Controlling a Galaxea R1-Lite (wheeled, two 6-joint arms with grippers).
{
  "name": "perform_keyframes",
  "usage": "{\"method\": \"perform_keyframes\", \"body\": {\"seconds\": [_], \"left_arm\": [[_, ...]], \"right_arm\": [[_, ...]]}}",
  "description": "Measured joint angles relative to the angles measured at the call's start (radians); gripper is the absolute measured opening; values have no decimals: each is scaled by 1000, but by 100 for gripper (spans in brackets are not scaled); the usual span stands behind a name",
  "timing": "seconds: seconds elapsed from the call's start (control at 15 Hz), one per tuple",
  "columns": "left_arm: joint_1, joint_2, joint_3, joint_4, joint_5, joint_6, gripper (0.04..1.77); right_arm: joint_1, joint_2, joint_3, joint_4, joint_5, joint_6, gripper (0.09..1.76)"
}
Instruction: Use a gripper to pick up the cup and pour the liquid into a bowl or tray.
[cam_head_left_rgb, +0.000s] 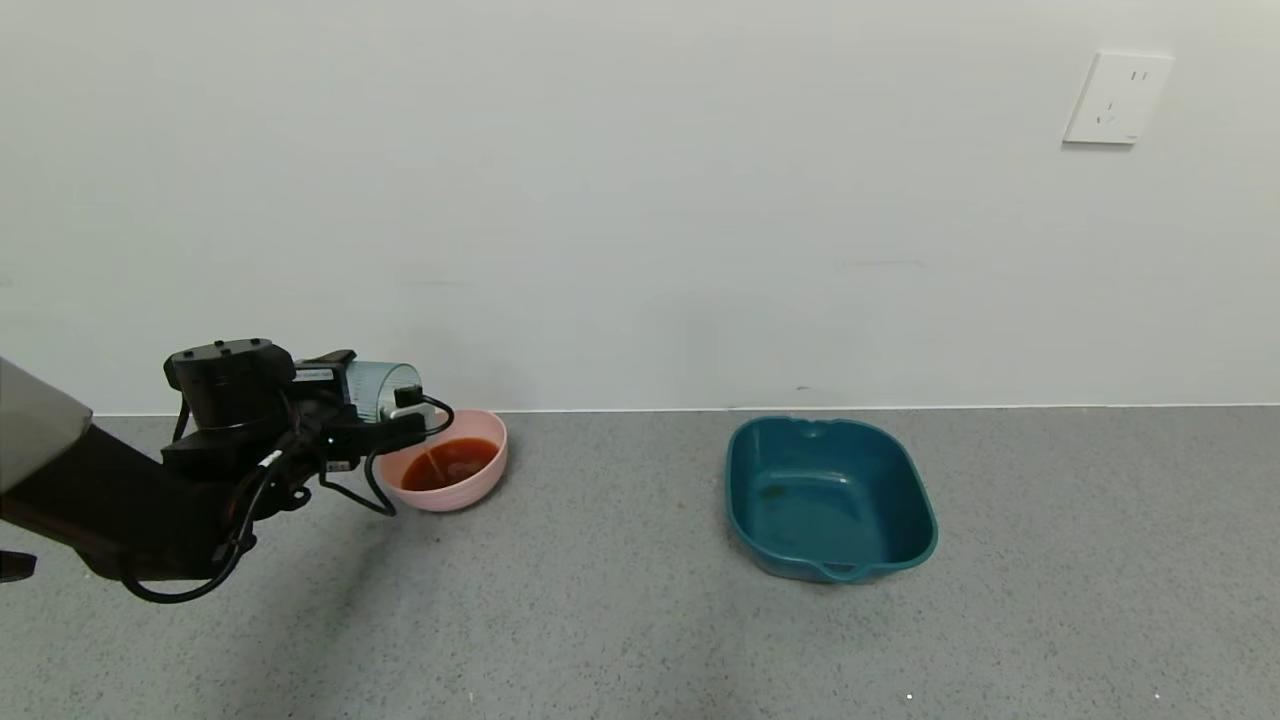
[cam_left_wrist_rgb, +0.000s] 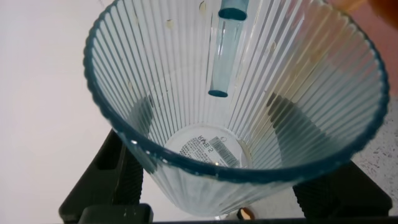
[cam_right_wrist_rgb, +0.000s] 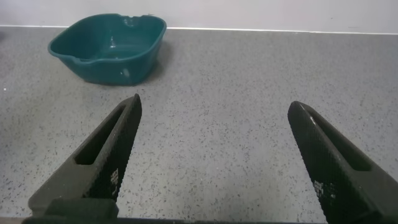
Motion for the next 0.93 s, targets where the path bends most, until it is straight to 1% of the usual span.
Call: {"method": "perform_keyframes", "body": {"seconds": [0.13, 0.33, 0.93], "left_arm": [[-1, -2, 3, 0, 3, 4, 131], [-5, -3, 3, 0, 30, 14, 131], [-11, -6, 5, -18, 31, 19, 131]], "right_arm": [[0, 0, 0, 0, 0, 0, 171], [0, 0, 0, 0, 0, 0, 171], [0, 0, 0, 0, 0, 0, 171]]}}
